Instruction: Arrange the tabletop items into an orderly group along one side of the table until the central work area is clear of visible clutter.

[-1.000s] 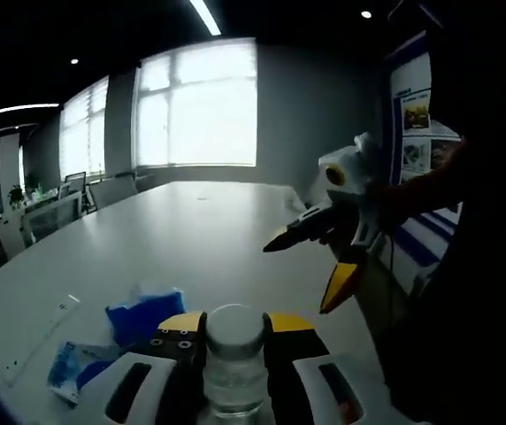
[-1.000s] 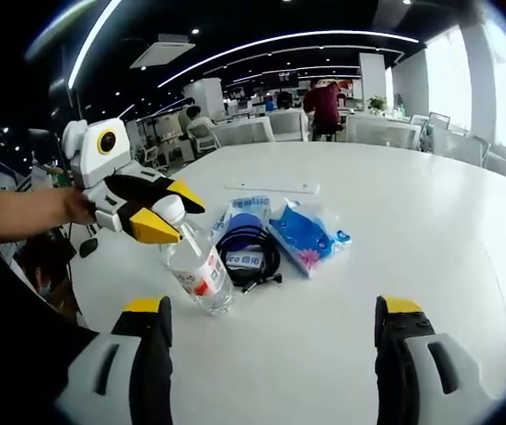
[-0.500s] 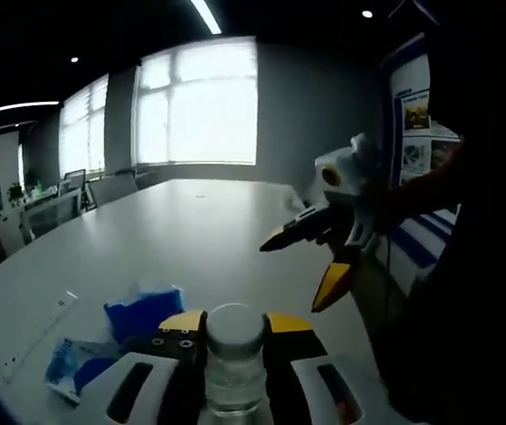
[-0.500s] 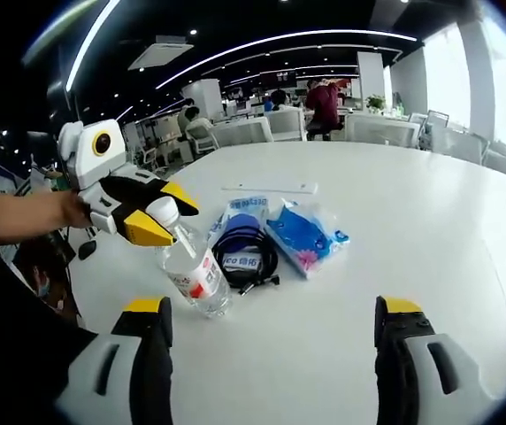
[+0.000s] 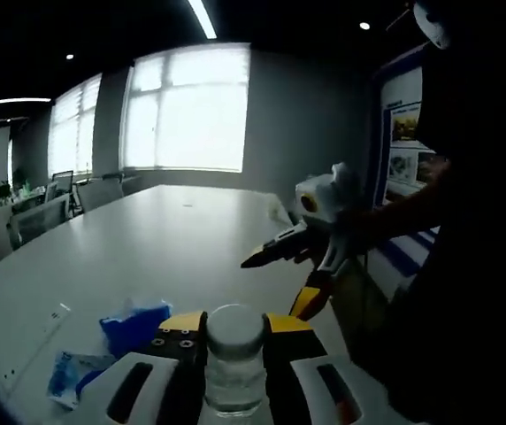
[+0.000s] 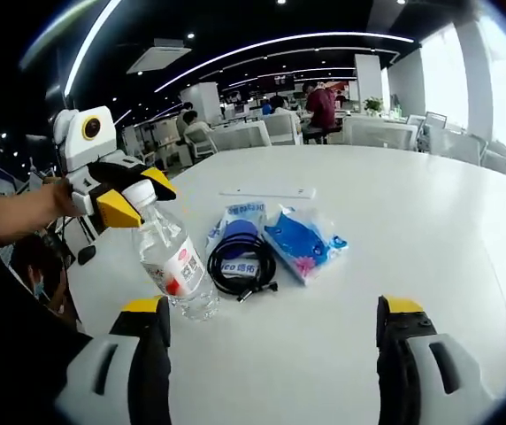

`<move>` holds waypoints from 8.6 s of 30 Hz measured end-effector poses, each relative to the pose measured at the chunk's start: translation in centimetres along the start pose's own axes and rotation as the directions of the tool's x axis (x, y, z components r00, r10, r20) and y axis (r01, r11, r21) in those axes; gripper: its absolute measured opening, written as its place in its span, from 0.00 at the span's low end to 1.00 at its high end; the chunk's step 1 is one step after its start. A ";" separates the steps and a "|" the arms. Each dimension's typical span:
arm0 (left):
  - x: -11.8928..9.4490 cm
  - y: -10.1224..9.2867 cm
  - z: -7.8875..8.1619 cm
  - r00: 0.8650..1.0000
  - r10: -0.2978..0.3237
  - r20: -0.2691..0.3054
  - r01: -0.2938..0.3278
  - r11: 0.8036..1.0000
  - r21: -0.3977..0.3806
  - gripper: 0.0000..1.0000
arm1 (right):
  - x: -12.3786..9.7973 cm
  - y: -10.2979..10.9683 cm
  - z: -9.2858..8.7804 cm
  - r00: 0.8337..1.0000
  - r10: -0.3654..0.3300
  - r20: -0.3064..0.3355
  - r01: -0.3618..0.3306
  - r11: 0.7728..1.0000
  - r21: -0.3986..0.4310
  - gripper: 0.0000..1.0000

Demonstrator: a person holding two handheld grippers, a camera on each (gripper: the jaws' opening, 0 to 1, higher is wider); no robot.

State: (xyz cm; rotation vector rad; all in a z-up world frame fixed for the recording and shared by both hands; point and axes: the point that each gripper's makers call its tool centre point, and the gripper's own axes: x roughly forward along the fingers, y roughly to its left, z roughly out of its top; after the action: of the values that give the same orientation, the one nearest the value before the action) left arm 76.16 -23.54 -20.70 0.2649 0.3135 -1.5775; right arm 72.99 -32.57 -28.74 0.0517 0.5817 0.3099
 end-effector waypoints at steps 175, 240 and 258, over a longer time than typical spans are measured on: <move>-17.3 -0.6 -11.6 0.761 0.624 -0.177 -0.644 0.693 -0.323 0.99 | 4.6 10.1 6.1 0.986 0.166 -0.001 -0.165 0.980 -0.115 0.91; -19.4 -0.8 -15.3 0.738 0.637 -0.223 -0.662 0.618 -0.425 0.88 | 21.8 19.9 3.3 0.882 0.099 -0.461 -0.267 0.911 -0.315 0.38; -19.1 -0.2 -16.2 0.753 0.617 -0.230 -0.647 0.629 -0.431 0.85 | 21.0 19.6 2.5 0.866 0.104 -0.490 -0.266 0.924 -0.275 0.12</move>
State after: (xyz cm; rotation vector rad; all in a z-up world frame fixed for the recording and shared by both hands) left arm 76.09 0.10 -28.99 0.0108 0.5853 -0.7399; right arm 85.58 -7.48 -35.15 -0.3080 1.0018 0.6199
